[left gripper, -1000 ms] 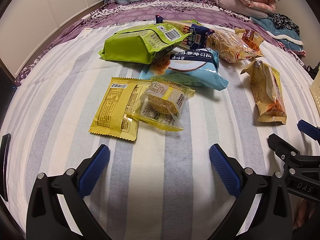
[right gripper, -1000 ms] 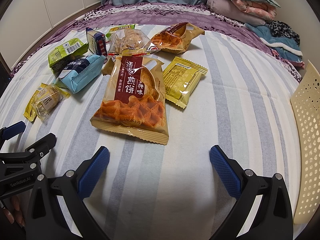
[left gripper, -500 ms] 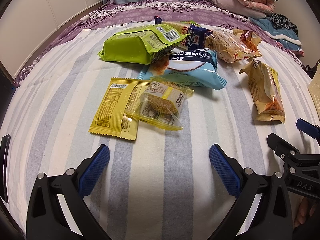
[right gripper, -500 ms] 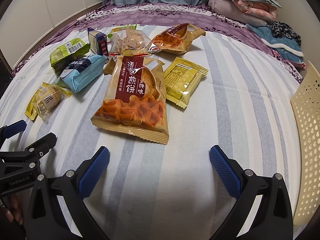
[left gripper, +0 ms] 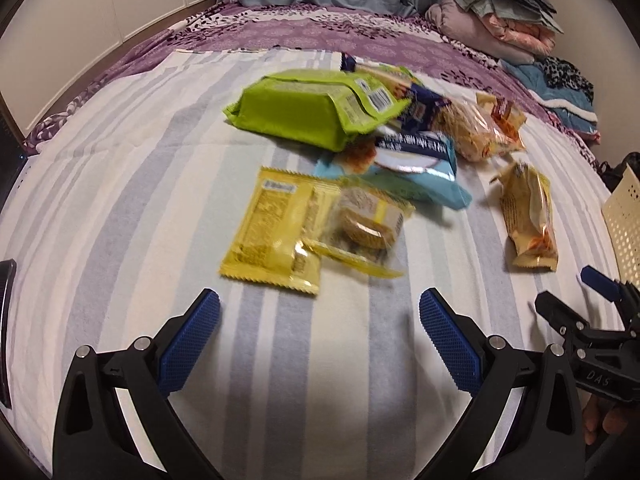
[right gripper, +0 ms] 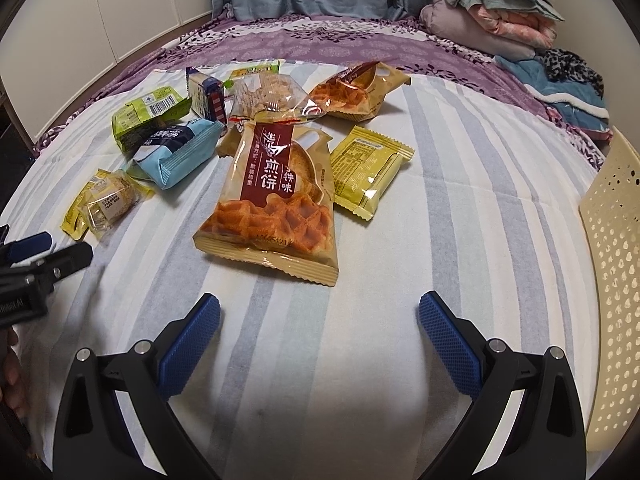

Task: Organize snacks
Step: 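Grasp the red-label waffle bag with the right tool while the left tool grasps the clear cake packet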

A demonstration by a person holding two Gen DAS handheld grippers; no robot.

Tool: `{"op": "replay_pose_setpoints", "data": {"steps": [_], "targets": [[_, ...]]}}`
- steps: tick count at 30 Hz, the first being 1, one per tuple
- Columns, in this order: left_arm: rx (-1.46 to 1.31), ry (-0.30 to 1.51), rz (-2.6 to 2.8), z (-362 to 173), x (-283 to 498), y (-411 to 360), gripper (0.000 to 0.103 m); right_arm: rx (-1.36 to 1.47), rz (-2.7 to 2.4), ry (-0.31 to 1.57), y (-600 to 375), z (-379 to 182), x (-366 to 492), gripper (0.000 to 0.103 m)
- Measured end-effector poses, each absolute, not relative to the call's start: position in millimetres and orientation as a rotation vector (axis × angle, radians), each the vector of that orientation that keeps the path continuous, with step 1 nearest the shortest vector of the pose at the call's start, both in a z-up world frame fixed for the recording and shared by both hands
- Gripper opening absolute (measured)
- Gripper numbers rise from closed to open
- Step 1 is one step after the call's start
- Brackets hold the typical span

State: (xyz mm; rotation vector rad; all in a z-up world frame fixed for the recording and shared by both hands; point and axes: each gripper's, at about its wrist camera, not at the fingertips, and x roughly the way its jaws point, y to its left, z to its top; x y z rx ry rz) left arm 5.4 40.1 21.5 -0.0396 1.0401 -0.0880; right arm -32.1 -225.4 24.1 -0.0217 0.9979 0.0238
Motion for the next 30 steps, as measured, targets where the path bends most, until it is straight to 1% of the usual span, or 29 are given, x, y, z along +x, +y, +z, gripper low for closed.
{"op": "replay_pose_setpoints", "data": {"steps": [6, 15, 23, 30], "targets": [[-0.037, 1.024, -0.069, 30.6, 24.5, 57.9, 0.101, 0.015, 0.034, 0.991, -229.7, 29.1, -31.1, 0.098], [0.009, 1.043, -0.083, 24.5, 44.6, 63.7, 0.101, 0.022, 0.036, 1.001, -232.0, 28.5, -29.1, 0.098], [-0.035, 1.047, -0.034, 25.7, 49.9, 92.5, 0.101, 0.042, 0.033, 0.999, -234.7, 29.3, -27.4, 0.098], [-0.077, 1.035, -0.038, 29.4, 50.7, 95.5, 0.101, 0.065, 0.069, 0.952, -233.0, 43.6, -19.4, 0.098]]}}
